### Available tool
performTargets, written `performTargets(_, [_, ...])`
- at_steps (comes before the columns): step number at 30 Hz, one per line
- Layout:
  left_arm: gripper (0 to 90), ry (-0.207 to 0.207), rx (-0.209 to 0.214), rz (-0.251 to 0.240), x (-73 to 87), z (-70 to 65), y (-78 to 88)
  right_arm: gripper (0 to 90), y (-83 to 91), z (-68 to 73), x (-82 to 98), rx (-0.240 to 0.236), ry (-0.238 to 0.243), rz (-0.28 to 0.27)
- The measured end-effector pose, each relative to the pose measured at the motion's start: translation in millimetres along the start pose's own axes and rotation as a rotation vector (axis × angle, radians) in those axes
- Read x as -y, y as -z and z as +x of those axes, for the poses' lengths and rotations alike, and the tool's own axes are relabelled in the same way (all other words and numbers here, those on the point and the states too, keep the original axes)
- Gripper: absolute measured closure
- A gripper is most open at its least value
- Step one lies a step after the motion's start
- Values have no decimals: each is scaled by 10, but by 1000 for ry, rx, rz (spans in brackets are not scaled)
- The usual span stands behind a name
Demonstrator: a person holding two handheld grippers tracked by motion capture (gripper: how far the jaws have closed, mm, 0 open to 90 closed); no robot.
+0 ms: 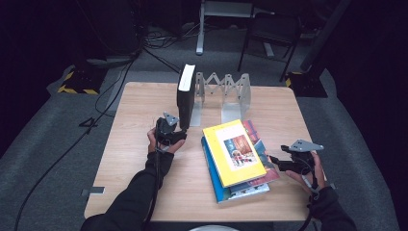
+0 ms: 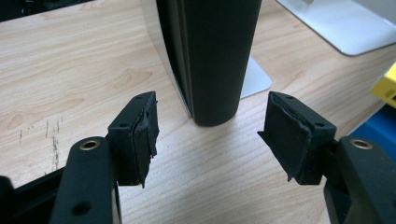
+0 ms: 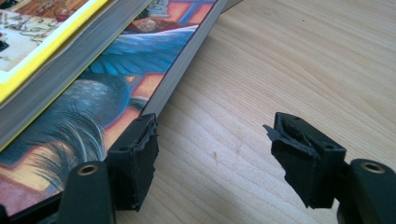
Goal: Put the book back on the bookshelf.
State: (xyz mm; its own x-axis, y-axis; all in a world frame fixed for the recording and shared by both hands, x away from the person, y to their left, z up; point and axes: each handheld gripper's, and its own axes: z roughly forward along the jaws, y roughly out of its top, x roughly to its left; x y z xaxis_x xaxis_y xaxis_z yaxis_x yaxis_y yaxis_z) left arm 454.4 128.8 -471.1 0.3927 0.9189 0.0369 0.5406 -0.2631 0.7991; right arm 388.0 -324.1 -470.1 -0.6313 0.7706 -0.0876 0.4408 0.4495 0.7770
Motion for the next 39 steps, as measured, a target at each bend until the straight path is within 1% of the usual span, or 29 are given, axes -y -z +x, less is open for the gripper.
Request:
performTargets(1, [357, -7, 6, 5, 6, -8, 2, 315, 7, 2, -2, 2, 2, -3])
performTargets(3, [351, -34, 16, 13, 23, -24, 19, 315, 20, -2, -4, 3, 1, -6])
performTargets(4, [347, -56, 40, 18, 38, -32, 36, 314, 26, -6, -5, 6, 1, -7])
performTargets(5, [340, -67, 57, 22, 51, -44, 47, 316, 29, -10, -4, 5, -1, -8])
performTargets(6, [333, -67, 57, 22, 51, -44, 47, 316, 29, -10, -4, 5, -1, -8])
performTargets(7, [333, -87, 82, 24, 68, -55, 67, 325, 32, -9, -5, 3, -1, -7])
performTargets(8, [323, -98, 111, 24, 90, -74, 86, 331, 38, -3, -8, -7, 3, -7])
performTargets(9, [316, -115, 128, 25, 108, -89, 101, 331, 44, 8, -12, -9, 9, -9])
performTargets(11, [312, -141, 154, 33, 144, -120, 137, 336, 62, 35, -29, -4, 26, -13])
performTargets(12, [312, -155, 166, 36, 156, -127, 151, 336, 62, 35, -29, -4, 26, -13])
performTargets(14, [310, -193, 192, 47, 202, -167, 198, 341, 80, 51, -39, -10, 36, -19])
performTargets(16, [310, -241, 227, 54, 253, -199, 253, 345, 97, 75, -53, -1, 44, -21])
performTargets(17, [310, -263, 232, 58, 275, -214, 278, 347, 106, 86, -62, 2, 46, -21])
performTargets(19, [310, -307, 265, 55, 312, -232, 319, 344, 122, 103, -84, 8, 48, -13])
performTargets(20, [311, -327, 269, 56, 327, -241, 336, 343, 131, 113, -96, 13, 50, -12])
performTargets(21, [310, -352, 301, 55, 359, -255, 367, 343, 137, 119, -104, 16, 51, -15])
performTargets(22, [307, -372, 318, 56, 380, -264, 386, 338, 150, 130, -116, 11, 53, -18])
performTargets(24, [307, -403, 332, 70, 418, -287, 412, 336, 160, 142, -128, 7, 56, -21])
performTargets(25, [304, -412, 353, 76, 445, -299, 431, 335, 165, 151, -134, 4, 59, -22])
performTargets(26, [303, -428, 357, 79, 472, -312, 452, 334, 173, 162, -141, 4, 59, -24])
performTargets(27, [303, -448, 353, 93, 508, -333, 477, 334, 183, 173, -147, -2, 59, -26])
performTargets(28, [302, -468, 362, 101, 534, -340, 500, 332, 198, 192, -157, -4, 65, -24])
performTargets(30, [302, -466, 382, 97, 583, -353, 545, 332, 219, 228, -173, -2, 78, -29])
performTargets(31, [303, -467, 398, 104, 612, -363, 573, 332, 233, 245, -184, -4, 84, -31])
performTargets(33, [292, -479, 418, 106, 659, -383, 620, 333, 268, 281, -209, -26, 80, -47])
performTargets(36, [289, -509, 443, 131, 737, -408, 688, 335, 297, 330, -235, -52, 81, -54])
performTargets(37, [287, -517, 458, 135, 772, -416, 710, 335, 301, 356, -242, -58, 87, -53])
performTargets(38, [288, -517, 458, 135, 772, -416, 710, 335, 301, 356, -242, -58, 87, -53])
performTargets(39, [289, -533, 469, 145, 808, -424, 740, 342, 310, 403, -254, -74, 101, -48])
